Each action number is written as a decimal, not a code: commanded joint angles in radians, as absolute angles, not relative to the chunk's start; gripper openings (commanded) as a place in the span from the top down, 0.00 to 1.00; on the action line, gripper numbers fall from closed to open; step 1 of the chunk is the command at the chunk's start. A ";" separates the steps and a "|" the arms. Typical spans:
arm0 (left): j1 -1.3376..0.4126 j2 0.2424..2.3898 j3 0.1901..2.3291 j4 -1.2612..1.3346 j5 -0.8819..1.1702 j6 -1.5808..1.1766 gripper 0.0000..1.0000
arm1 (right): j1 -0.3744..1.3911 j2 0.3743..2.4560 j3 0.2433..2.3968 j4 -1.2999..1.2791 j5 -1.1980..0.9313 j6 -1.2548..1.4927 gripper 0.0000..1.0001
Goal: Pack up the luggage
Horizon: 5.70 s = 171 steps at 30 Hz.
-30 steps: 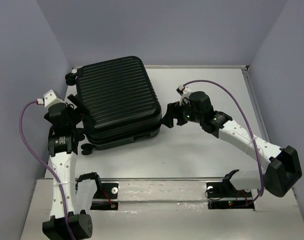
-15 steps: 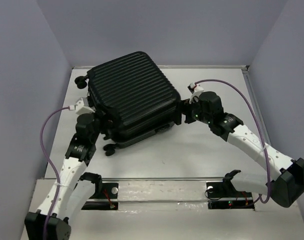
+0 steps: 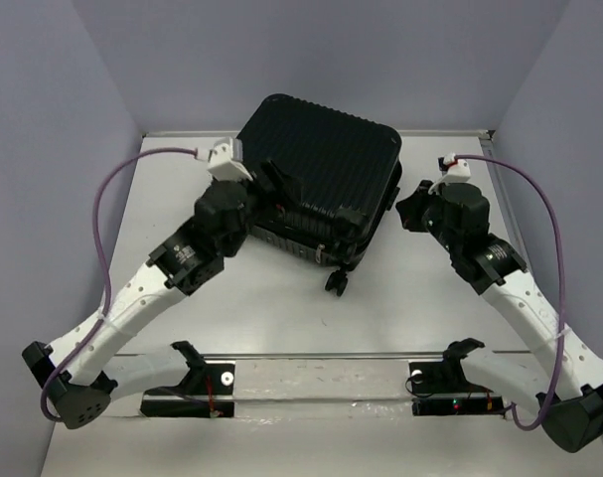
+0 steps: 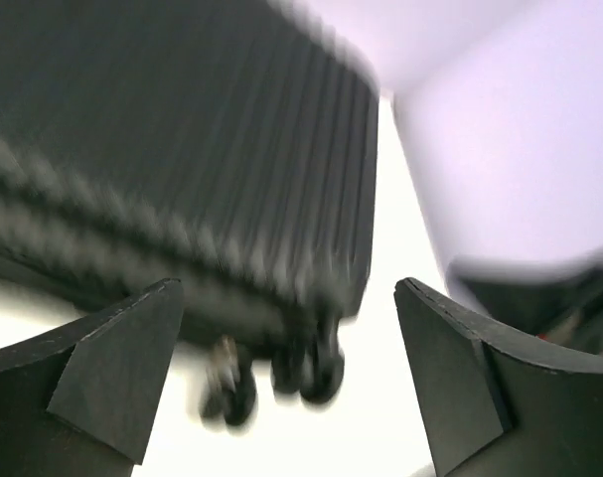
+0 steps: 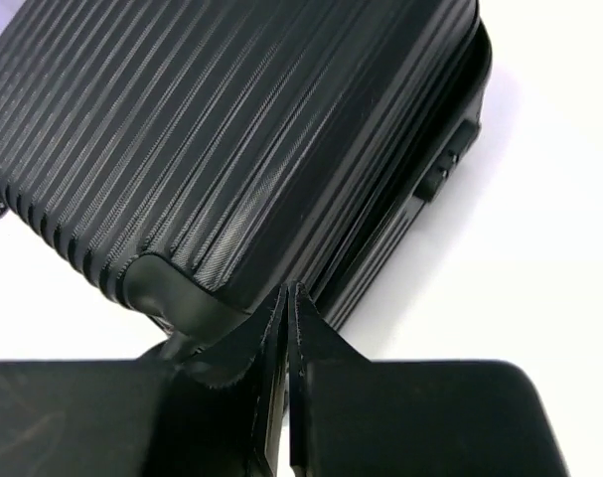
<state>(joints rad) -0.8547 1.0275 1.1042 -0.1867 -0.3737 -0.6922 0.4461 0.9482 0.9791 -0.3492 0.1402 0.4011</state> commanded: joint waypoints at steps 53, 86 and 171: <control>-0.348 0.817 0.344 0.204 -0.110 -0.851 0.01 | 0.262 2.288 2.269 -0.436 -0.669 0.451 0.32; -0.897 0.777 0.569 0.130 -0.110 -0.776 0.01 | 0.541 1.091 0.565 0.354 -0.529 0.397 0.82; -0.971 1.440 0.991 0.393 -0.238 -0.741 0.66 | 0.529 1.597 0.189 1.586 -0.462 0.588 0.93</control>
